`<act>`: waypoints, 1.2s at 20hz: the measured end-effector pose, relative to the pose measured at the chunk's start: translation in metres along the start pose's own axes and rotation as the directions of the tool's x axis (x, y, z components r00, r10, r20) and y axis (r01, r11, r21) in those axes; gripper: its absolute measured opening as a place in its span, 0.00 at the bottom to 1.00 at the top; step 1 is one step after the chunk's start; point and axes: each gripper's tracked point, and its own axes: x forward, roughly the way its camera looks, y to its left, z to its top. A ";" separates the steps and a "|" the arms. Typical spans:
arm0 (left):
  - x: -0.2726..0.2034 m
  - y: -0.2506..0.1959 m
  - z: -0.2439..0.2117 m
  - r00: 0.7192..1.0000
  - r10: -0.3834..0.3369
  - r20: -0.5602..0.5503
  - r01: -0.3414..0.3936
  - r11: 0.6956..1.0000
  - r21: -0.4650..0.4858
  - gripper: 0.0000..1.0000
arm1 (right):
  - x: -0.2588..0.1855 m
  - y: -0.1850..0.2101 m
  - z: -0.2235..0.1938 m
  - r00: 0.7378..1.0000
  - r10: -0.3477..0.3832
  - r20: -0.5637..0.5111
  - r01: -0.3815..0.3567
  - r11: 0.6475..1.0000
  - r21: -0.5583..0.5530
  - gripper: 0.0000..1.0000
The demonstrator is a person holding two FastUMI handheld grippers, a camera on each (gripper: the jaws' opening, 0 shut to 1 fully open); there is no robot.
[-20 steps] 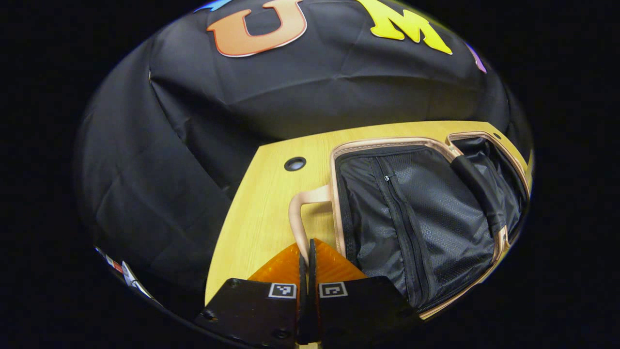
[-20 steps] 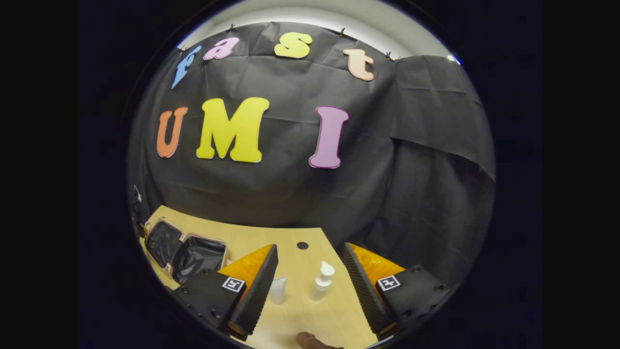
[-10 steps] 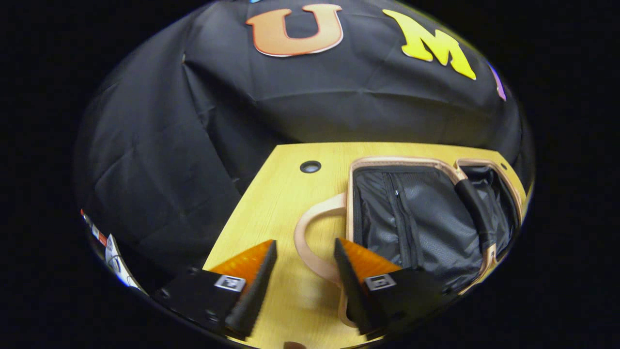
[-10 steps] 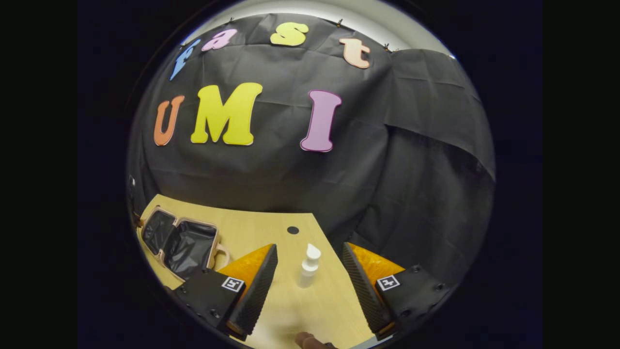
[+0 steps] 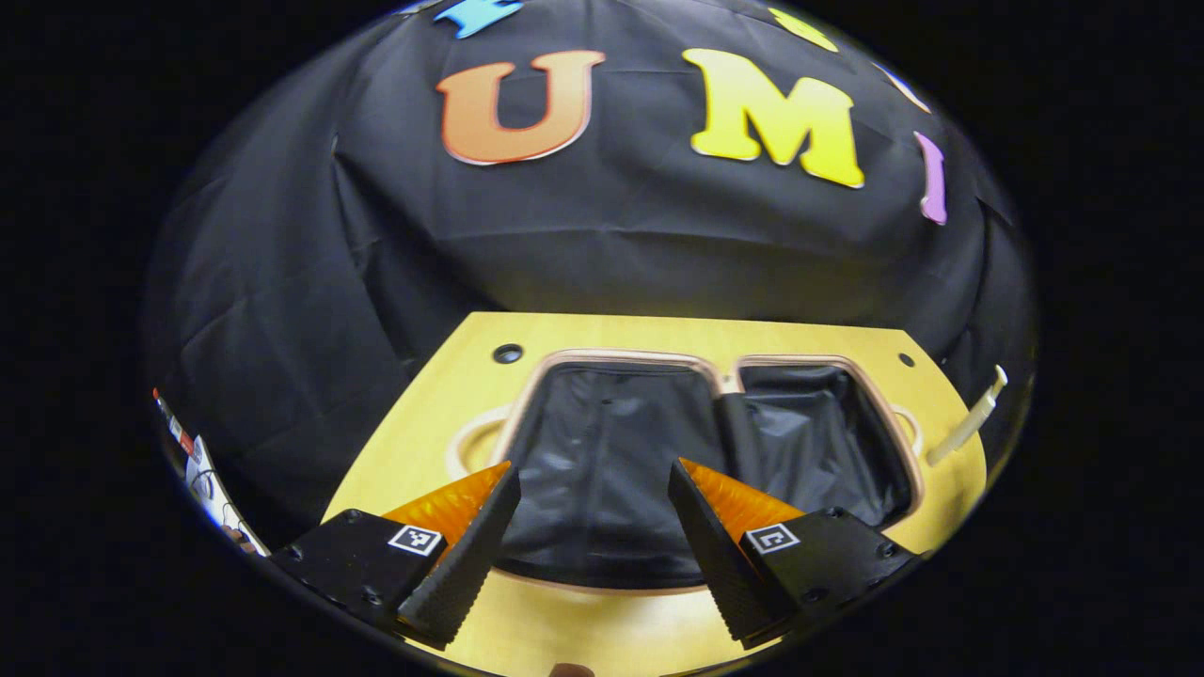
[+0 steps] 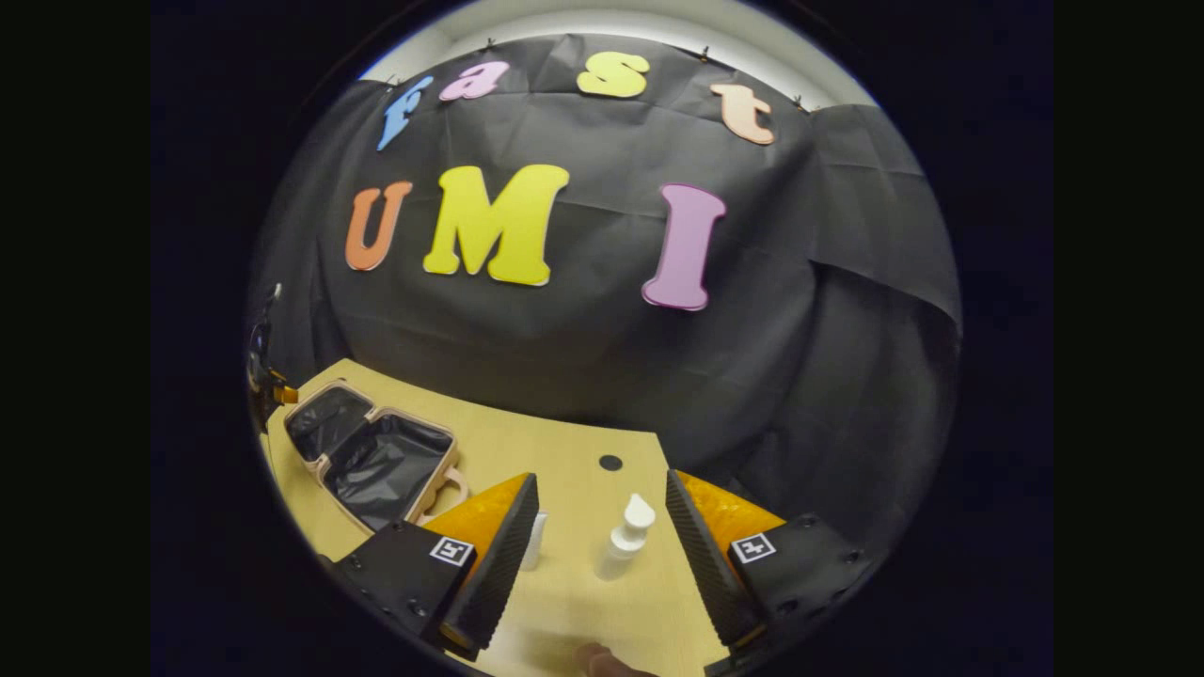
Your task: First open the suitcase, pack the skin care products into it, and then close the suitcase.
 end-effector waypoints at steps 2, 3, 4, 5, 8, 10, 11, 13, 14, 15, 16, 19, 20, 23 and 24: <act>-0.014 -0.054 0.002 0.998 -0.064 -0.003 0.064 0.997 0.030 1.00 | 0.008 -0.004 -0.005 0.999 0.038 0.002 -0.038 0.999 -0.011 0.80; -0.020 -0.080 0.002 0.996 -0.091 -0.003 0.091 0.995 0.041 1.00 | 0.011 -0.006 -0.008 0.999 0.054 0.000 -0.054 0.999 -0.008 0.81; -0.023 -0.110 0.005 0.992 -0.125 -0.005 0.125 0.991 0.044 1.00 | 0.012 -0.007 -0.013 0.998 0.070 -0.004 -0.070 0.998 -0.003 0.81; -0.029 -0.140 0.005 0.987 -0.162 -0.004 0.162 0.986 0.040 1.00 | 0.014 -0.010 -0.016 0.997 0.081 -0.008 -0.081 0.997 -0.001 0.81; -0.042 -0.219 -0.005 0.966 -0.258 -0.031 0.259 0.966 0.023 1.00 | 0.019 -0.027 -0.028 0.995 0.093 -0.023 -0.093 0.996 -0.008 0.81; -0.051 -0.263 -0.012 0.944 -0.326 -0.053 0.326 0.945 -0.003 1.00 | 0.020 -0.046 -0.034 0.995 0.089 -0.032 -0.089 0.996 0.001 0.80; -0.053 -0.284 -0.017 0.933 -0.353 -0.067 0.353 0.936 -0.013 1.00 | 0.021 -0.057 -0.037 0.996 0.081 -0.038 -0.081 0.997 0.007 0.80; -0.050 -0.317 -0.025 0.917 -0.386 -0.095 0.387 0.922 -0.007 1.00 | 0.024 -0.082 -0.044 0.997 0.057 -0.046 -0.056 0.998 0.018 0.81; -0.047 -0.332 -0.028 0.910 -0.401 -0.107 0.404 0.915 0.006 1.00 | 0.024 -0.094 -0.048 0.998 0.041 -0.054 -0.040 0.999 0.025 0.80; -0.041 -0.345 -0.030 0.906 -0.407 -0.114 0.412 0.911 0.022 1.00 | 0.025 -0.105 -0.052 0.998 0.030 -0.064 -0.028 0.999 0.033 0.81; -0.038 -0.365 -0.034 0.897 -0.423 -0.127 0.430 0.902 0.031 1.00 | 0.025 -0.117 -0.058 0.997 0.013 -0.077 -0.010 0.999 0.038 0.80; -0.026 -0.419 -0.049 0.854 -0.492 -0.170 0.507 0.860 0.061 1.00 | 0.024 -0.144 -0.074 0.992 -0.018 -0.121 0.024 0.999 0.045 0.80; -0.021 -0.433 -0.053 0.839 -0.513 -0.183 0.531 0.845 0.065 1.00 | 0.025 -0.153 -0.079 0.991 -0.026 -0.134 0.032 0.998 0.048 0.80; -0.002 -0.467 -0.071 0.804 -0.556 -0.211 0.579 0.813 0.062 1.00 | 0.026 -0.174 -0.086 0.986 -0.055 -0.155 0.061 0.998 0.029 0.80; 0.005 -0.476 -0.076 0.799 -0.560 -0.219 0.584 0.809 0.062 1.00 | 0.026 -0.178 -0.089 0.985 -0.064 -0.158 0.067 0.998 0.017 0.80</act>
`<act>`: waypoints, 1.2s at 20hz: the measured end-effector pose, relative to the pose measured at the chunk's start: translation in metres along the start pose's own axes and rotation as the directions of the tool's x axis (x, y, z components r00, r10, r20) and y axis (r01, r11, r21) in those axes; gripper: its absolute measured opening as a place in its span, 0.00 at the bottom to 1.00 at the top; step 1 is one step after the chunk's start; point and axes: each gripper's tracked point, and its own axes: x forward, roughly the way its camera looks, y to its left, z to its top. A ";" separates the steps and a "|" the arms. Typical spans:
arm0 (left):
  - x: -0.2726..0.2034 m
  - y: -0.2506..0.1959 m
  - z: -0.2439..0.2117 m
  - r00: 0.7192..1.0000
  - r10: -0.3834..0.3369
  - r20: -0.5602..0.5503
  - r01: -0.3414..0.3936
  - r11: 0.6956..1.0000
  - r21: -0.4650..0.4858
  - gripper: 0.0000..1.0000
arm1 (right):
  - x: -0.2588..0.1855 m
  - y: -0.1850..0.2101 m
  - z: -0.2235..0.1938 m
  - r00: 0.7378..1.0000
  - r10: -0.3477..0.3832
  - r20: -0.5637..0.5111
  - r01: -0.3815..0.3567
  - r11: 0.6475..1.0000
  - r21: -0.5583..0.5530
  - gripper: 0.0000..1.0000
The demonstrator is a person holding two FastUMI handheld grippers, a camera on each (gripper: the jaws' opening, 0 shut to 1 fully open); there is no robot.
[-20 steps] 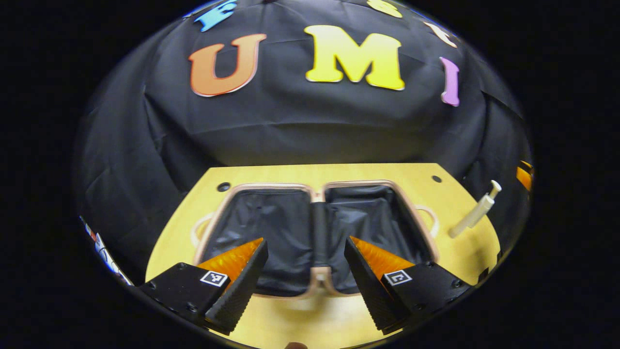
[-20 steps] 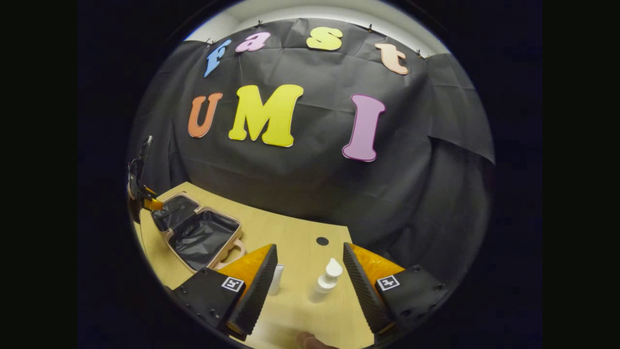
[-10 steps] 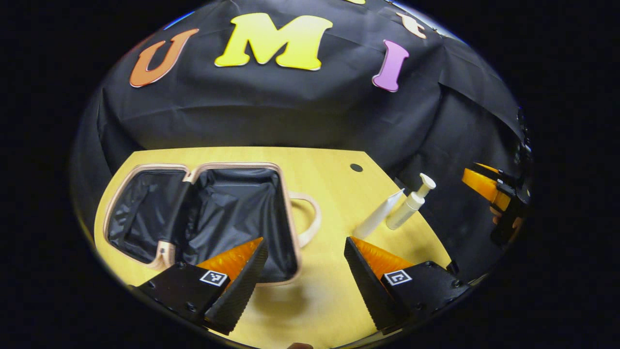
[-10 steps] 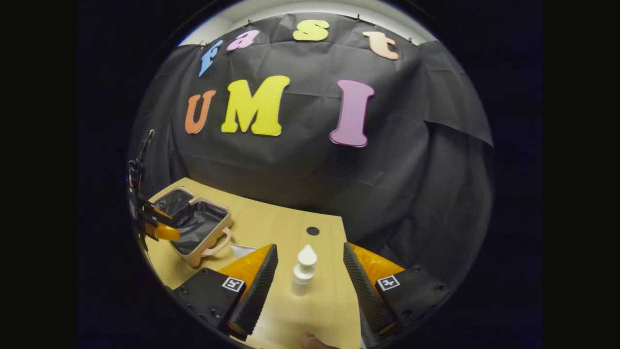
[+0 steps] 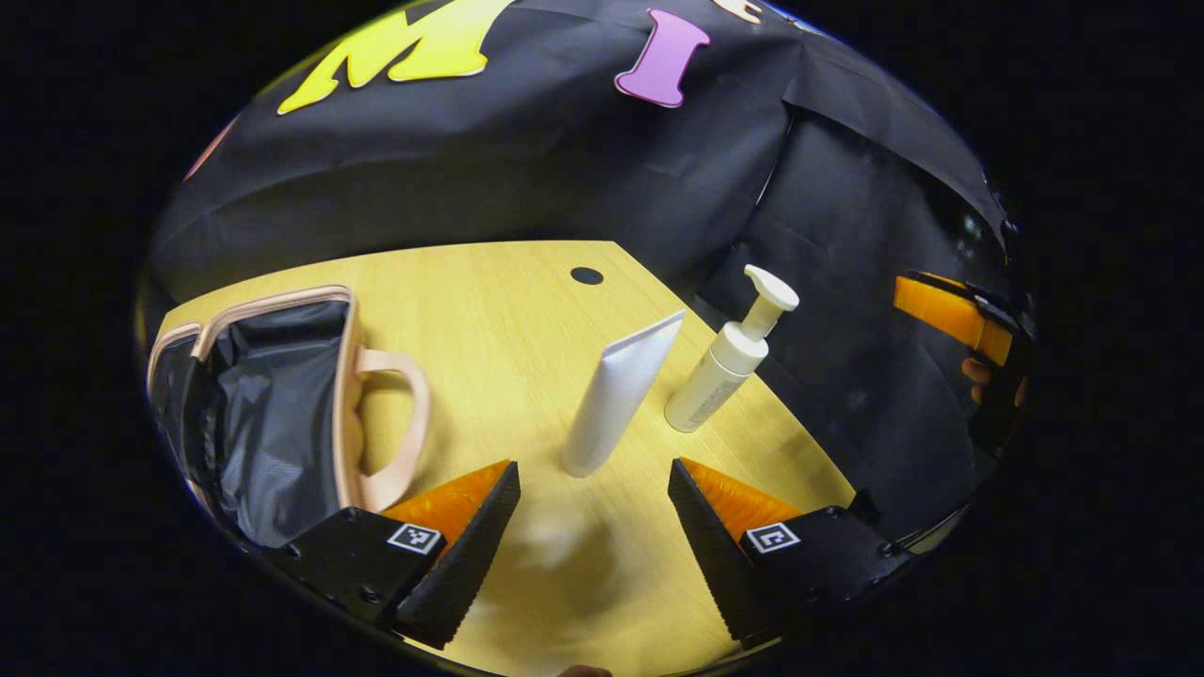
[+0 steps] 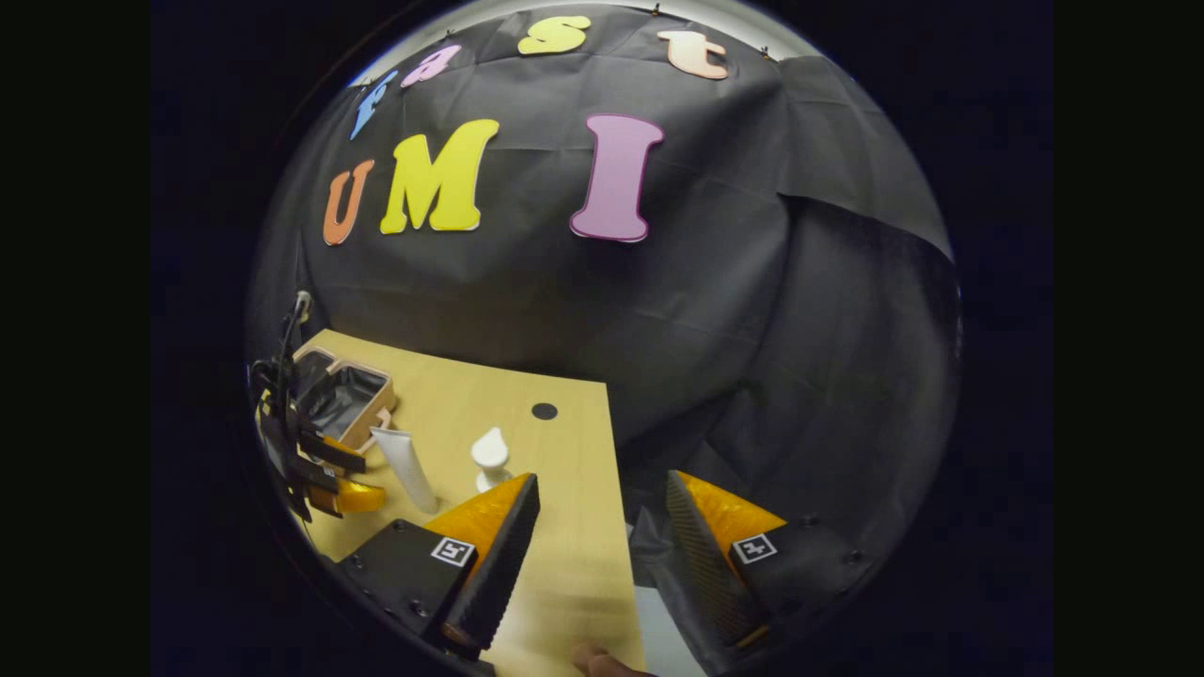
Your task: First open the suitcase, pack the skin care products into it, and then close the suitcase.
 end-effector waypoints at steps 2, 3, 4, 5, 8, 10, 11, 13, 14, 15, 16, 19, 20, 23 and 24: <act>0.020 -0.001 -0.001 1.000 0.007 -0.011 -0.007 1.000 0.008 1.00 | 0.000 -0.008 -0.006 1.000 -0.002 -0.009 0.002 1.000 -0.028 0.80; 0.028 0.001 0.001 1.000 0.026 -0.008 -0.026 1.000 0.012 1.00 | 0.001 -0.009 -0.009 1.000 -0.001 -0.015 0.000 0.999 -0.041 0.80; 0.037 0.003 0.003 0.999 0.042 -0.004 -0.042 0.999 0.016 1.00 | 0.002 -0.009 -0.015 1.000 0.004 -0.022 -0.005 0.999 -0.053 0.80; 0.045 0.006 0.005 0.998 0.058 0.000 -0.058 0.998 0.019 1.00 | 0.003 -0.008 -0.018 0.999 0.009 -0.031 -0.011 0.998 -0.061 0.80; 0.064 0.010 0.005 0.997 0.075 0.003 -0.075 0.997 0.014 0.83 | 0.008 -0.002 -0.032 0.998 0.034 -0.059 -0.039 0.996 -0.084 0.80; 0.073 0.013 -0.001 0.997 0.076 -0.014 -0.076 0.997 0.006 0.71 | 0.014 0.005 -0.038 0.996 0.055 -0.072 -0.062 0.993 -0.100 0.81; 0.073 0.013 -0.002 0.997 0.074 -0.015 -0.075 0.997 -0.004 0.58 | 0.018 0.009 -0.041 0.995 0.066 -0.078 -0.074 0.992 -0.102 0.80; 0.075 0.013 -0.001 0.998 0.058 -0.010 -0.058 0.998 -0.006 0.57 | 0.024 0.016 -0.048 0.992 0.089 -0.091 -0.098 0.991 -0.095 0.81; 0.074 0.014 -0.001 0.998 0.056 -0.013 -0.056 0.998 -0.012 0.55 | 0.029 0.023 -0.051 0.990 0.105 -0.098 -0.114 0.990 -0.088 0.81; 0.072 0.014 -0.001 0.998 0.055 -0.018 -0.055 0.998 -0.023 0.54 | 0.033 0.029 -0.055 0.987 0.119 -0.105 -0.128 0.988 -0.086 0.81; 0.068 0.015 -0.003 0.998 0.061 -0.029 -0.062 0.997 -0.037 0.52 | 0.037 0.036 -0.057 0.986 0.130 -0.108 -0.140 0.986 -0.086 0.81; 0.048 0.014 -0.008 0.995 0.083 -0.047 -0.085 0.995 -0.054 0.50 | 0.043 0.053 -0.061 0.978 0.172 -0.116 -0.181 0.981 -0.072 0.81; 0.038 0.012 -0.008 0.996 0.082 -0.046 -0.084 0.995 -0.056 0.57 | 0.045 0.061 -0.062 0.975 0.187 -0.117 -0.195 0.979 -0.063 0.81; 0.001 0.003 -0.006 0.993 0.109 -0.036 -0.110 0.993 -0.043 0.48 | 0.065 0.090 -0.063 0.967 0.221 -0.125 -0.226 0.973 -0.035 0.81; -0.014 0.002 -0.007 0.991 0.128 -0.037 -0.129 0.991 -0.028 0.55 | 0.072 0.098 -0.065 0.963 0.231 -0.135 -0.236 0.971 -0.020 0.81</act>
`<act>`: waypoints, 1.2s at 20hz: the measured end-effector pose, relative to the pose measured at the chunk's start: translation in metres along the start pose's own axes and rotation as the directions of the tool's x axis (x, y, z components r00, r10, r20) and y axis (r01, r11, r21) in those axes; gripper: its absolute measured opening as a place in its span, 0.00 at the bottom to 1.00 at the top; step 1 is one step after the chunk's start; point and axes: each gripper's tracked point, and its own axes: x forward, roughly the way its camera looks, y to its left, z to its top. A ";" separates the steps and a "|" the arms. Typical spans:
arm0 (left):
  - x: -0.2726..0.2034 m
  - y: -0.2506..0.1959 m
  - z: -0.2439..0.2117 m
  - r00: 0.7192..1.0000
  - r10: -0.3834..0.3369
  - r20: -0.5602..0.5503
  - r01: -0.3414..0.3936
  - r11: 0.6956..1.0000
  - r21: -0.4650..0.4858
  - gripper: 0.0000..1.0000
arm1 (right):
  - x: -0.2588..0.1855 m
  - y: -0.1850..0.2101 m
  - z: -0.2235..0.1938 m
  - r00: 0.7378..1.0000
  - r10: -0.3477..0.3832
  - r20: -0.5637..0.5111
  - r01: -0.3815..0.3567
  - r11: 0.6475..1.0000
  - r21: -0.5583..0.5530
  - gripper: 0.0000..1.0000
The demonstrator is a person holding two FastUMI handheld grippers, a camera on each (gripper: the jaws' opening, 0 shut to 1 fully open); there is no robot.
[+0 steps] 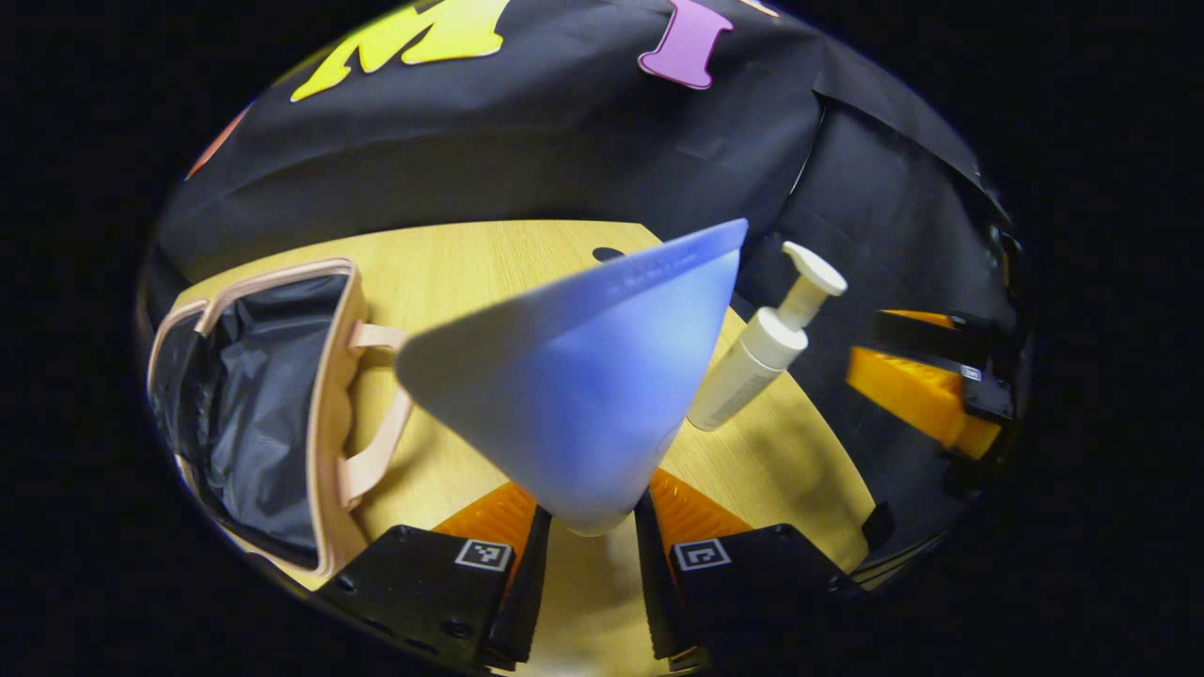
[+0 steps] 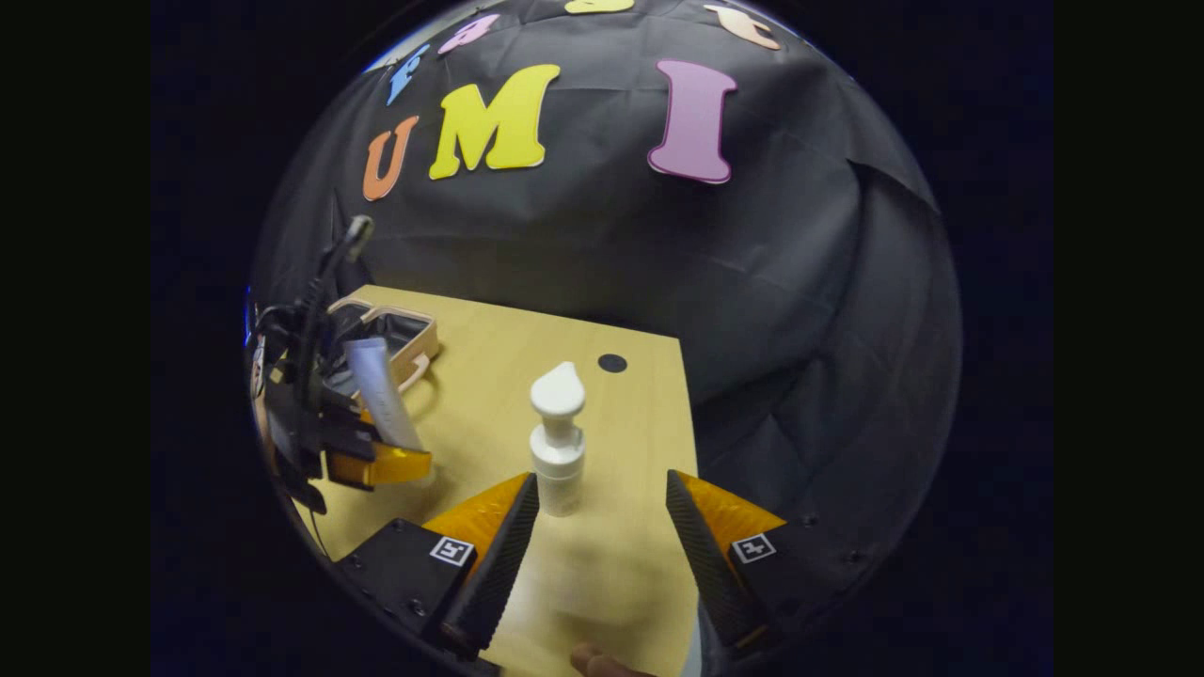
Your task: First open the suitcase, pack the skin care products into it, and then close the suitcase.
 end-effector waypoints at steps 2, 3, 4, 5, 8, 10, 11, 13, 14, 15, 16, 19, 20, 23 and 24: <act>-0.030 0.006 0.000 0.999 0.052 0.012 -0.052 0.999 0.006 0.48 | 0.021 0.010 -0.003 1.000 0.009 -0.013 -0.008 1.000 0.022 0.81; -0.045 0.011 0.002 0.996 0.086 0.030 -0.086 0.996 -0.008 0.48 | 0.033 0.013 -0.005 1.000 0.004 -0.024 -0.004 1.000 0.023 0.80; -0.061 0.017 0.003 0.992 0.114 0.050 -0.113 0.993 -0.023 0.48 | 0.044 0.018 -0.007 0.999 0.009 -0.036 -0.008 1.000 0.028 0.80; -0.076 0.020 0.004 0.990 0.124 0.062 -0.121 0.991 -0.048 0.48 | 0.052 0.022 -0.007 0.999 0.010 -0.042 -0.009 0.999 0.034 0.81; -0.119 0.041 0.006 0.981 0.173 0.085 -0.165 0.982 -0.093 0.48 | 0.080 0.018 -0.017 0.999 -0.030 -0.043 0.032 0.998 0.051 0.81; -0.143 0.065 0.001 0.966 0.245 0.087 -0.237 0.967 -0.093 0.48 | 0.092 0.019 -0.024 0.997 -0.040 -0.067 0.045 0.997 0.069 0.80; -0.153 0.075 0.000 0.956 0.279 0.089 -0.270 0.957 -0.104 0.48 | 0.095 0.021 -0.027 0.996 -0.043 -0.078 0.049 0.996 0.079 0.80; -0.169 0.092 -0.002 0.946 0.312 0.086 -0.298 0.943 -0.147 0.48 | 0.096 0.025 -0.031 0.996 -0.031 -0.086 0.039 0.994 0.103 0.72; -0.176 0.100 -0.006 0.946 0.316 0.078 -0.299 0.938 -0.172 0.48 | 0.091 0.028 -0.033 0.996 -0.028 -0.085 0.038 0.992 0.116 0.65; -0.184 0.113 -0.008 0.938 0.341 0.068 -0.323 0.926 -0.195 0.48 | 0.088 0.028 -0.032 0.996 -0.037 -0.085 0.047 0.992 0.117 0.58; -0.189 0.127 -0.010 0.929 0.367 0.057 -0.348 0.914 -0.208 0.48 | 0.089 0.030 -0.034 0.995 -0.045 -0.085 0.055 0.992 0.117 0.54; -0.204 0.172 -0.010 0.907 0.417 0.054 -0.397 0.891 -0.218 0.48 | 0.076 0.036 -0.039 0.993 -0.062 -0.101 0.073 0.991 0.114 0.50; -0.203 0.184 -0.007 0.901 0.430 0.052 -0.411 0.887 -0.212 0.48 | 0.069 0.039 -0.041 0.992 -0.065 -0.107 0.077 0.991 0.110 0.49; -0.188 0.231 0.004 0.894 0.444 0.058 -0.426 0.884 -0.190 0.48 | 0.038 0.043 -0.036 0.991 -0.080 -0.106 0.092 0.989 0.114 0.49; -0.181 0.243 0.004 0.899 0.435 0.050 -0.419 0.888 -0.189 0.48 | 0.024 0.046 -0.033 0.991 -0.083 -0.102 0.095 0.988 0.121 0.49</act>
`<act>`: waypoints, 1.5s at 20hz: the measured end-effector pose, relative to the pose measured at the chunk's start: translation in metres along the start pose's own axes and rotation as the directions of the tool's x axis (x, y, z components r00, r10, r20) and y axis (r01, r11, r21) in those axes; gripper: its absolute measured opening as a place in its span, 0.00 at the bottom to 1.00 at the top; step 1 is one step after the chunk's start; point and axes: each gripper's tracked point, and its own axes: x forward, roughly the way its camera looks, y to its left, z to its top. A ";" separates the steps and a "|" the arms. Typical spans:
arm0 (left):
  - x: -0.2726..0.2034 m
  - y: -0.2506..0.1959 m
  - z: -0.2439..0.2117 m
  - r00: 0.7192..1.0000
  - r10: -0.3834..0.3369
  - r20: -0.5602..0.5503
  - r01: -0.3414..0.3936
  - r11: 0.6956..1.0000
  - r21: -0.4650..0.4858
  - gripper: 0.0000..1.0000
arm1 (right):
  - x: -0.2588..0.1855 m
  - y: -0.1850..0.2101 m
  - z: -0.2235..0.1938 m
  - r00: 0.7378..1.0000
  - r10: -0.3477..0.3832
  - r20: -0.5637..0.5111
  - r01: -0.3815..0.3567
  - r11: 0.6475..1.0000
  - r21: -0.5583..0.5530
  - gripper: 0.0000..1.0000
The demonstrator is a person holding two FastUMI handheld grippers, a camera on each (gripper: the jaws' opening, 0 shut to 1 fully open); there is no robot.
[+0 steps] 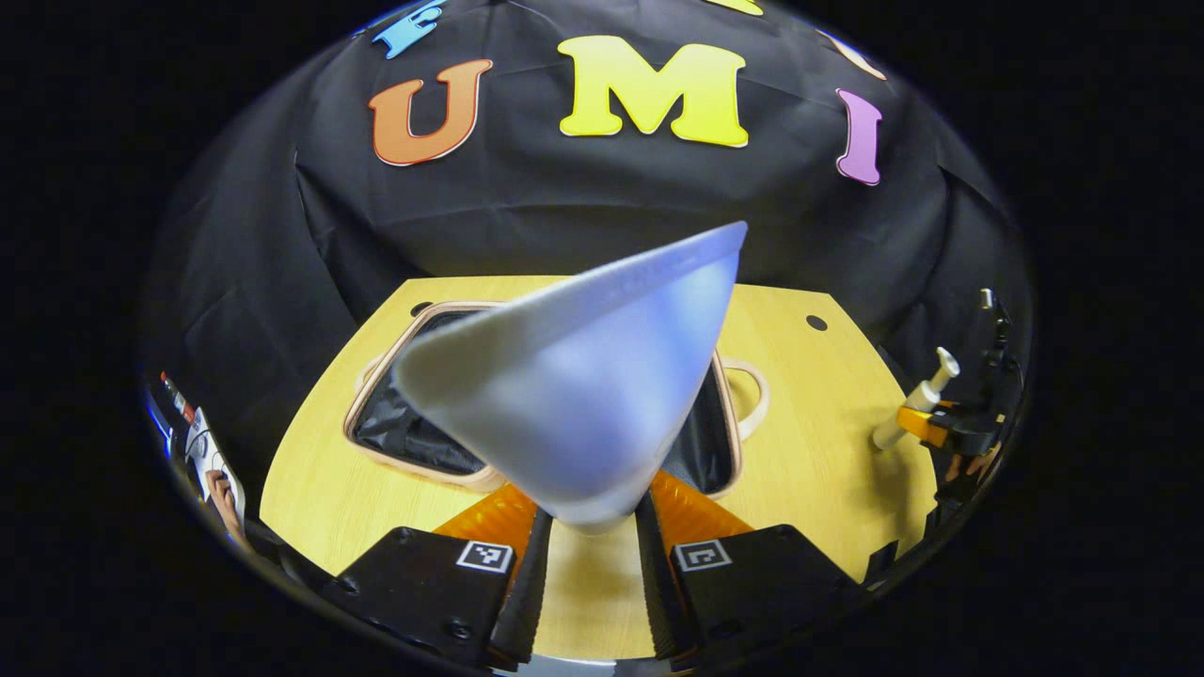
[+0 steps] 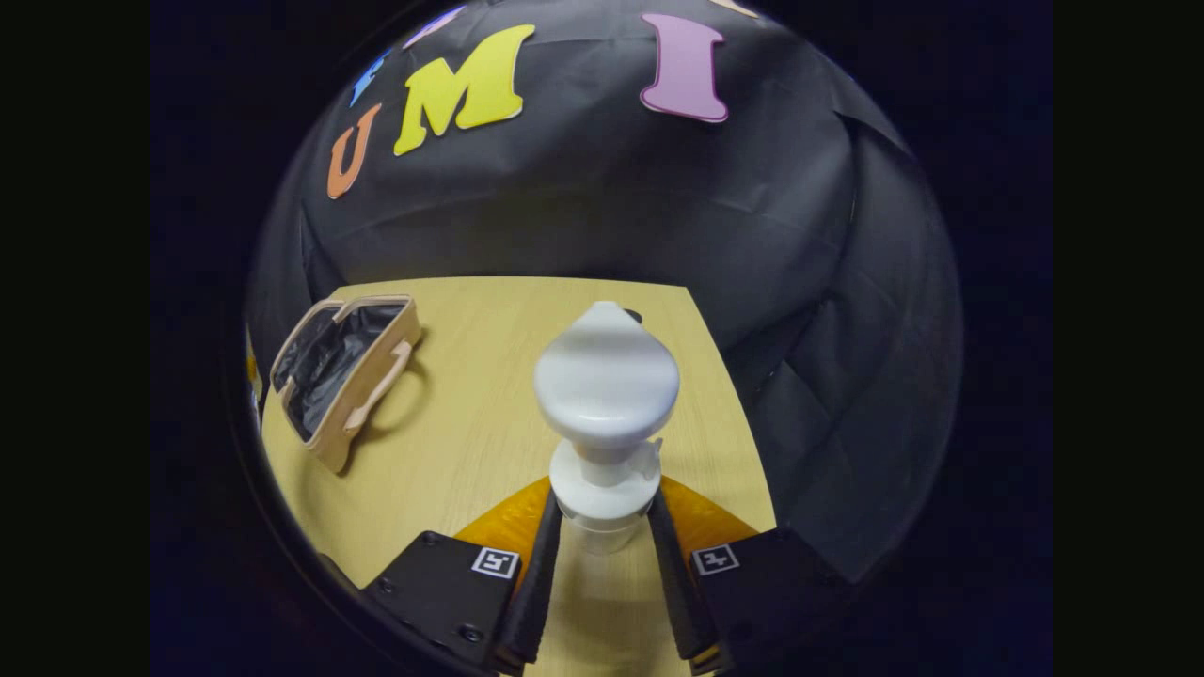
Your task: First open the suitcase, pack the skin care products into it, and then close the suitcase.
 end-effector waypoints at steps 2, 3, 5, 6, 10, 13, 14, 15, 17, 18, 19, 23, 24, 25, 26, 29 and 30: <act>0.018 0.011 -0.007 0.999 0.000 -0.048 0.000 1.000 -0.002 0.48 | -0.025 0.003 0.003 1.000 -0.003 0.007 0.003 1.000 0.008 0.49; 0.029 0.014 -0.010 0.997 -0.001 -0.077 0.000 1.000 -0.013 0.48 | -0.036 0.006 0.008 1.000 -0.005 0.014 0.005 1.000 0.012 0.49; 0.054 0.016 -0.017 0.993 -0.026 -0.117 0.022 0.999 -0.030 0.48 | -0.056 0.013 0.019 0.999 -0.011 0.032 0.010 1.000 0.022 0.49; 0.066 0.015 -0.020 0.991 -0.041 -0.131 0.037 0.999 -0.031 0.48 | -0.064 0.017 0.025 0.999 -0.013 0.044 0.012 0.999 0.032 0.49; 0.098 0.007 -0.036 0.976 -0.071 -0.205 0.068 0.997 -0.024 0.48 | -0.094 0.039 0.052 0.996 -0.001 0.085 -0.004 0.998 0.062 0.49; 0.109 0.000 -0.049 0.956 -0.095 -0.279 0.086 0.995 -0.042 0.48 | -0.109 0.055 0.067 0.994 0.013 0.109 -0.019 0.998 0.057 0.49; 0.112 0.001 -0.052 0.952 -0.090 -0.292 0.083 0.996 -0.038 0.48 | -0.113 0.062 0.069 0.993 0.023 0.112 -0.029 0.998 0.052 0.49; 0.115 0.000 -0.053 0.948 -0.089 -0.305 0.083 0.996 -0.034 0.48 | -0.118 0.066 0.070 0.993 0.031 0.115 -0.036 0.998 0.047 0.49; 0.121 0.000 -0.057 0.940 -0.086 -0.329 0.082 0.996 -0.026 0.55 | -0.126 0.074 0.074 0.992 0.037 0.123 -0.040 0.999 0.023 0.49; 0.125 0.001 -0.059 0.936 -0.084 -0.342 0.081 0.996 -0.024 0.48 | -0.128 0.078 0.074 0.991 0.040 0.127 -0.042 0.999 0.013 0.49; 0.129 0.002 -0.063 0.929 -0.077 -0.361 0.073 0.997 -0.026 0.48 | -0.130 0.083 0.075 0.991 0.048 0.127 -0.049 0.999 0.007 0.49; 0.139 0.004 -0.061 0.922 -0.074 -0.381 0.061 0.997 -0.045 0.48 | -0.132 0.098 0.077 0.991 0.059 0.116 -0.062 0.998 0.023 0.49; 0.142 0.004 -0.061 0.919 -0.074 -0.386 0.059 0.997 -0.049 0.48 | -0.132 0.102 0.077 0.991 0.066 0.113 -0.069 0.997 0.024 0.49; 0.145 0.004 -0.059 0.917 -0.074 -0.391 0.061 0.997 -0.046 0.48 | -0.132 0.108 0.079 0.991 0.072 0.112 -0.075 0.997 0.022 0.49; 0.149 0.005 -0.061 0.915 -0.071 -0.397 0.059 0.997 -0.043 0.48 | -0.131 0.112 0.080 0.991 0.075 0.112 -0.078 0.997 0.016 0.49; 0.159 0.001 -0.072 0.904 -0.091 -0.419 0.060 0.995 -0.086 0.48 | -0.128 0.126 0.085 0.990 0.086 0.110 -0.087 0.996 0.004 0.49; 0.157 0.000 -0.072 0.908 -0.093 -0.409 0.059 0.994 -0.094 0.48 | -0.127 0.131 0.084 0.990 0.093 0.103 -0.094 0.996 -0.001 0.49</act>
